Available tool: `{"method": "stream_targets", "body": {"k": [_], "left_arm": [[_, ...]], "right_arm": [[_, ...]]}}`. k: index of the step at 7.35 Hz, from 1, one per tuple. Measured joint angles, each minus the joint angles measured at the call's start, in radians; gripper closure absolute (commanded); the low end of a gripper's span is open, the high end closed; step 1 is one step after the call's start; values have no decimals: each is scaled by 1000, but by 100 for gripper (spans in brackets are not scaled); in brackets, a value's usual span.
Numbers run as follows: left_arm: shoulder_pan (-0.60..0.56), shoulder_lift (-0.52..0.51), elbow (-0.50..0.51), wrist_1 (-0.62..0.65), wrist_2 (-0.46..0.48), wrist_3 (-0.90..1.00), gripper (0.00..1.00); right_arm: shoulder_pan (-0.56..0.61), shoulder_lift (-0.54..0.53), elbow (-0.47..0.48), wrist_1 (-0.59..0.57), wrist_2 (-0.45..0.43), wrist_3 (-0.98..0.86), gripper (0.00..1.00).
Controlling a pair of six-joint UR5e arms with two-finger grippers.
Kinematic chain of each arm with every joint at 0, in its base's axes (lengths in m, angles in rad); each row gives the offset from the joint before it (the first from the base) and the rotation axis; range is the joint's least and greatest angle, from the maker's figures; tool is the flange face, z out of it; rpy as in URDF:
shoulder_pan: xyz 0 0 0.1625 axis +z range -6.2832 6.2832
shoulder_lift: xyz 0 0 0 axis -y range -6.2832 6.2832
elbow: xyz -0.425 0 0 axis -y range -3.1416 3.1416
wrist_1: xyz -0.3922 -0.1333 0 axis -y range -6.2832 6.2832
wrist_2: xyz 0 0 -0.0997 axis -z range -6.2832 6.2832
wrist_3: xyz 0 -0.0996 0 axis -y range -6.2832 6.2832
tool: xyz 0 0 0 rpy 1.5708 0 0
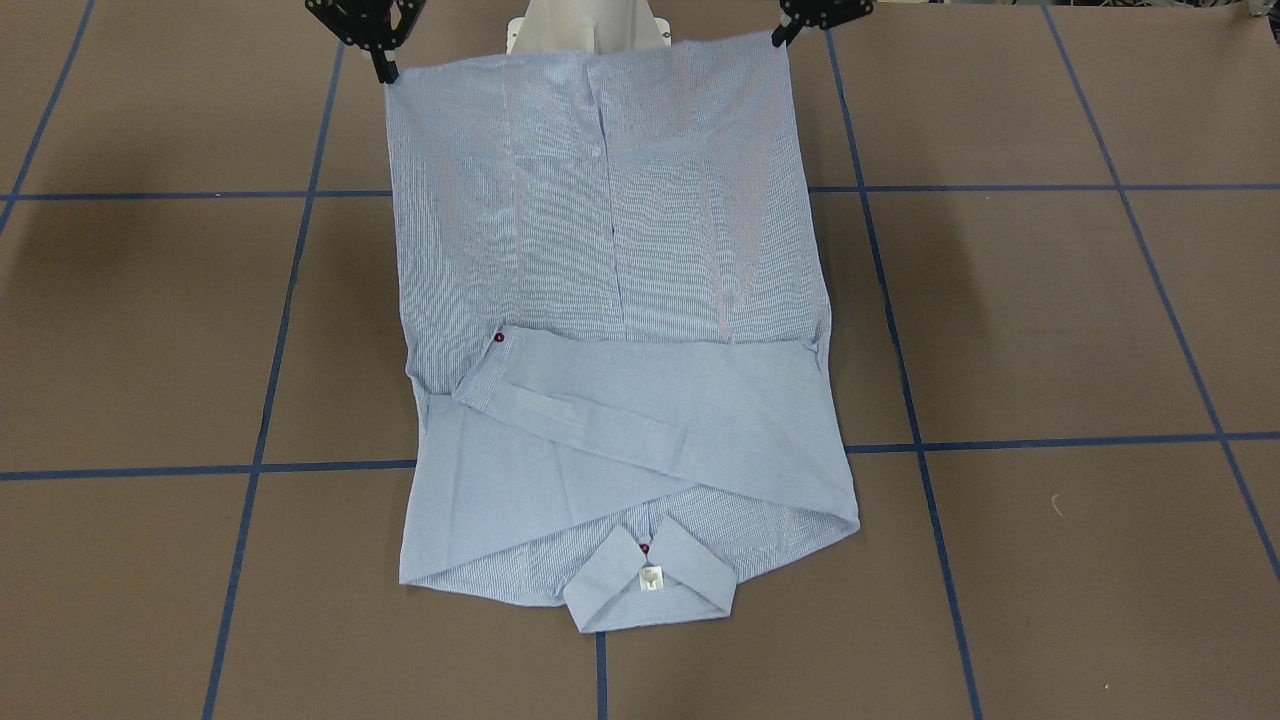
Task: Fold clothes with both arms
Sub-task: 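Lift the hem with both grippers and fold it toward the collar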
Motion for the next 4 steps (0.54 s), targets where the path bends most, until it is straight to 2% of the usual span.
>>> {"method": "stream_targets", "body": {"k": [1,2,3,4], "left_arm": [[-15,-4,-67,56,-32,-3,100],[-41,-14,-74,82,-47,-2,100],[-77,-44,-27,93,-50,3,100],[-129,-99,59,99,-49,17,100]], "right_arm": [[-2,6,37,-31,10,0,100],[7,14,47,-43,15,-6,100],[29,40,27,-48,17,-26,100],[72,107,-32,-50,17,-65,100]]}}
